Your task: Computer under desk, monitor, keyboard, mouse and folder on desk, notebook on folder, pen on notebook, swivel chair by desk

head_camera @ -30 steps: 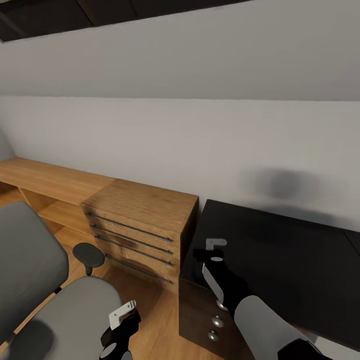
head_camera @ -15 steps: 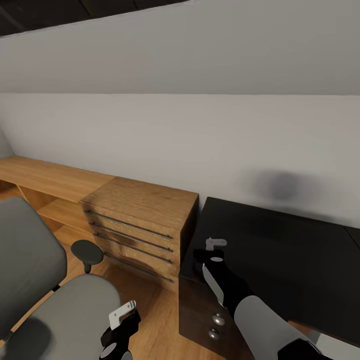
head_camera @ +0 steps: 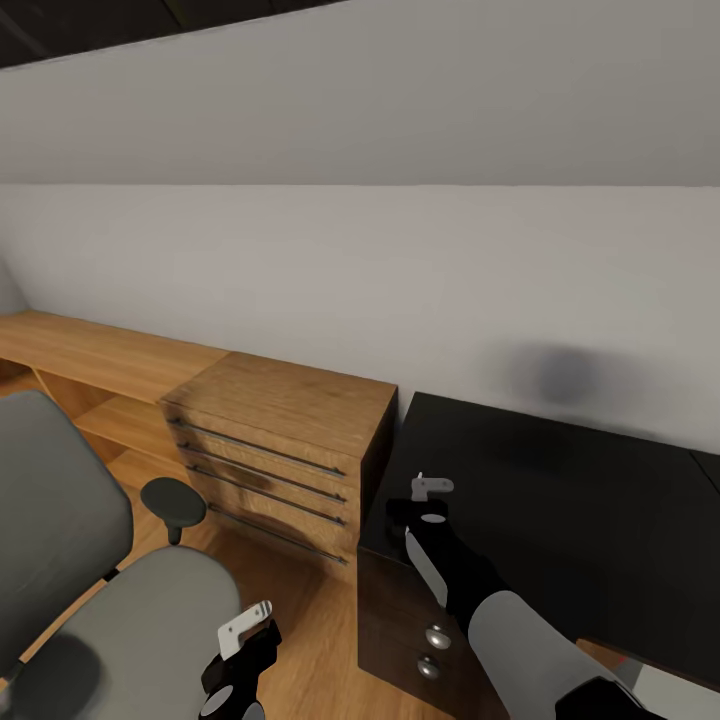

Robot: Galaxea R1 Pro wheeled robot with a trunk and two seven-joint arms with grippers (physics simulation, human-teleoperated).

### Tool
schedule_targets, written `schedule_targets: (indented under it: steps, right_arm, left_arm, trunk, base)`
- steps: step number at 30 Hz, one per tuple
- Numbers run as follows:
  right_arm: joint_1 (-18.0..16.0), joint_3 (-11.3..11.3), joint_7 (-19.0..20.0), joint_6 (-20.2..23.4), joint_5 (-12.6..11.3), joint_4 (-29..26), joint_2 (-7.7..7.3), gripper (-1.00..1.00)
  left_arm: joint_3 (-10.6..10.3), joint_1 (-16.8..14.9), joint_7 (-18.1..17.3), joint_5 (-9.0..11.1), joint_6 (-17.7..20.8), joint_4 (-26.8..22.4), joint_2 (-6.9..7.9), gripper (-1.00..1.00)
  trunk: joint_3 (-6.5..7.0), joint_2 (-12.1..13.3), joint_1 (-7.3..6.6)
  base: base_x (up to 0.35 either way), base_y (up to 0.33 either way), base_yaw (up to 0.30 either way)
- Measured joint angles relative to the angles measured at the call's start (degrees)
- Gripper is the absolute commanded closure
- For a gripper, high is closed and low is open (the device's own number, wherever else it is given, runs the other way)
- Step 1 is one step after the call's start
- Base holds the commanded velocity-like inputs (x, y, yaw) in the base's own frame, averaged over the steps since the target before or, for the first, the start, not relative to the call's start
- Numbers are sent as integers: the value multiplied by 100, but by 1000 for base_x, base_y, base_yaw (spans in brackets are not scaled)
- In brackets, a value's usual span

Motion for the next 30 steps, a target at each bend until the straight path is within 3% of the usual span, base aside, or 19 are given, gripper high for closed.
schedule_targets:
  steps: [4,5,24,30]
  right_arm:
    - [0,-3,-2,83,5,-35,0,-100]
    - [0,-4,-2,93,9,-39,0,100]
    - [0,-6,-8,129,-16,-57,0,100]
    - [1,-119,-2,745,-35,-315,0,100]
  left_arm:
    - [0,0,1,3,0,-3,0,-100]
    - [0,0,3,4,0,-1,0,-100]
    - [-33,0,-1,4,0,6,-9,-100]
    - [-35,0,-1,4,0,6,-9,-100]
  trunk:
    - [0,0,0]
    - [0,0,0]
    - [0,0,0]
    - [0,0,0]
  base:
    - [0,0,0]
    - [0,0,0]
    - [0,0,0]
    - [0,0,0]
